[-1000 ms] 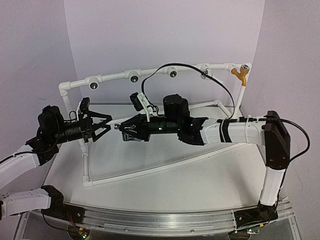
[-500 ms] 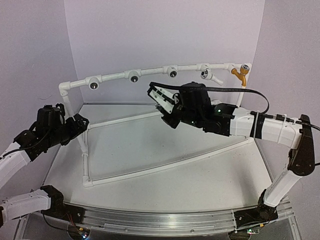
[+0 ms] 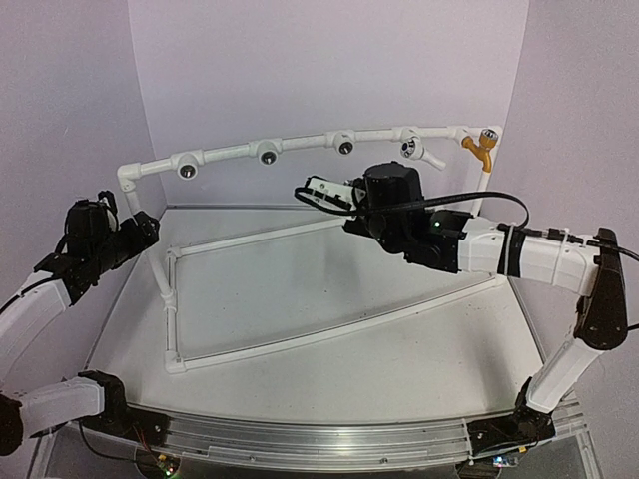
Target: Install the water faucets
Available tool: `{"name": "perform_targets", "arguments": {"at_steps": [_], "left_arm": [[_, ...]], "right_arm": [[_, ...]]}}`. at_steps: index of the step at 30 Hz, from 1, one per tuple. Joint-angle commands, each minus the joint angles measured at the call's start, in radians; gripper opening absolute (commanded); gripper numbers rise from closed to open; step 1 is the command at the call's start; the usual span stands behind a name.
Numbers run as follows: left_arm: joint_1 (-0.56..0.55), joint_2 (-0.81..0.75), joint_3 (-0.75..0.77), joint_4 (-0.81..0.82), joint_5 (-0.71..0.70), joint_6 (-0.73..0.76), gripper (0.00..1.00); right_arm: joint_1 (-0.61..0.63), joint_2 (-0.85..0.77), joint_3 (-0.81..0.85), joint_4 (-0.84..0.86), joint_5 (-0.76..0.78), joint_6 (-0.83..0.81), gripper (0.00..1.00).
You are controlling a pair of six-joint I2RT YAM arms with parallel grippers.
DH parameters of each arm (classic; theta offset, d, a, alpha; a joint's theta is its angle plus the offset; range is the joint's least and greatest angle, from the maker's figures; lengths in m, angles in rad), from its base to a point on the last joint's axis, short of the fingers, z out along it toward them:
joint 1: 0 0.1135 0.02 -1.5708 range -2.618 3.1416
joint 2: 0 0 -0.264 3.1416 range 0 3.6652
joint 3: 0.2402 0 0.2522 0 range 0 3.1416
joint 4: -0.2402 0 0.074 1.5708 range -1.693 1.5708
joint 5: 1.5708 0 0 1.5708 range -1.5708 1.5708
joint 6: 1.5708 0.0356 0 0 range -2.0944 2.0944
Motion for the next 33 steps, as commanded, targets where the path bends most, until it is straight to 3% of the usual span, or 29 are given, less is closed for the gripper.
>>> {"name": "perform_targets", "arguments": {"at_steps": [1, 8, 18, 29, 33], "left_arm": [[0.004, -0.021, -0.022, 0.211, 0.003, 0.122, 0.86], [0.004, -0.026, -0.094, 0.319, -0.049, 0.147, 0.67], [0.004, 0.006, -0.146, 0.387, -0.025, 0.193, 0.41], [0.004, -0.002, -0.203, 0.410, -0.046, 0.217, 0.02], [0.004, -0.007, -0.214, 0.420, -0.046, 0.221, 0.00]], "right_arm": [[0.027, -0.026, -0.067, 0.351, 0.104, -0.258, 0.00], [0.035, 0.003, -0.085, 0.571, 0.096, -0.455, 0.00], [0.014, 0.024, -0.040, 0.524, 0.045, -0.423, 0.00], [-0.005, 0.064, 0.017, 0.525, 0.042, -0.417, 0.00], [-0.010, 0.072, 0.030, 0.535, 0.047, -0.428, 0.00]]}}
